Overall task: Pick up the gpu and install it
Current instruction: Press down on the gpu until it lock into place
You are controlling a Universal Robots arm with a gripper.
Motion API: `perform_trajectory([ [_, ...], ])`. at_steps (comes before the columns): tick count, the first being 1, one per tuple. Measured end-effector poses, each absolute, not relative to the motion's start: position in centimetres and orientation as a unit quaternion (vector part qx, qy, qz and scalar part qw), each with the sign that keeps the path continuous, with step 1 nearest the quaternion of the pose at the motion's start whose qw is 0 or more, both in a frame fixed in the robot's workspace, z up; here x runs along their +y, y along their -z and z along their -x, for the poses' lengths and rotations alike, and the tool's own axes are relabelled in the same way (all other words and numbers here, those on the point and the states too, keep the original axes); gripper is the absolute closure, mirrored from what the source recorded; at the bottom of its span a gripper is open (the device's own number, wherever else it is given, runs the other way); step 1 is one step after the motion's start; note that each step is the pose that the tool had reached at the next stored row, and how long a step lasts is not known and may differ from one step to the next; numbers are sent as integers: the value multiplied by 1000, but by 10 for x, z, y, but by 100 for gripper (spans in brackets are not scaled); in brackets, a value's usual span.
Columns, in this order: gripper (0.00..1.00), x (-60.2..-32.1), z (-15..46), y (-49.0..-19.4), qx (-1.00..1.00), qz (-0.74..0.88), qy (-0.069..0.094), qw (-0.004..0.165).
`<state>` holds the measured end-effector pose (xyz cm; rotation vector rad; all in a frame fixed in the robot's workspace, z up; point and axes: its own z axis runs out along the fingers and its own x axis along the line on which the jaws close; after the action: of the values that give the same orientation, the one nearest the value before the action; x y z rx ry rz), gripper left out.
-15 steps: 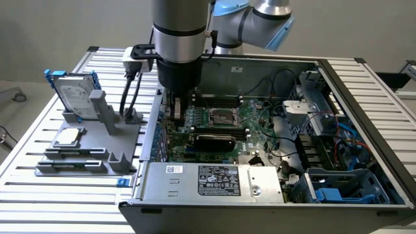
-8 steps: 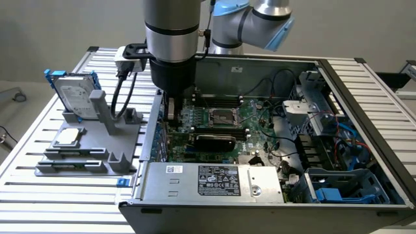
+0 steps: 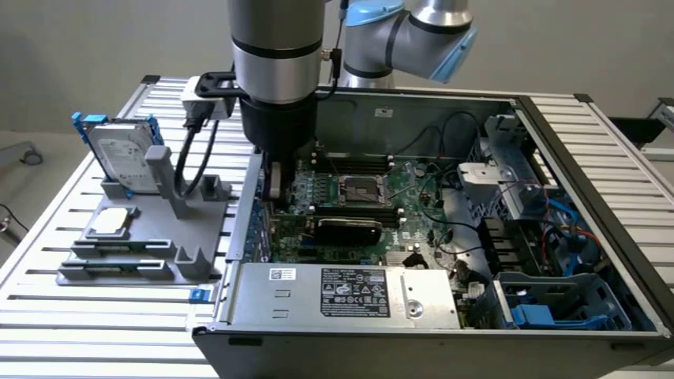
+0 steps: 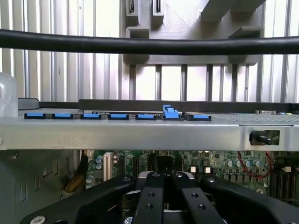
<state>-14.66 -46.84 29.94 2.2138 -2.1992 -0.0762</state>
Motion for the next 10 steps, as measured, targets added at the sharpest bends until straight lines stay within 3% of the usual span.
perform_trajectory([
  [10,89,-470,148,-301,-715,-699,26,11],
])
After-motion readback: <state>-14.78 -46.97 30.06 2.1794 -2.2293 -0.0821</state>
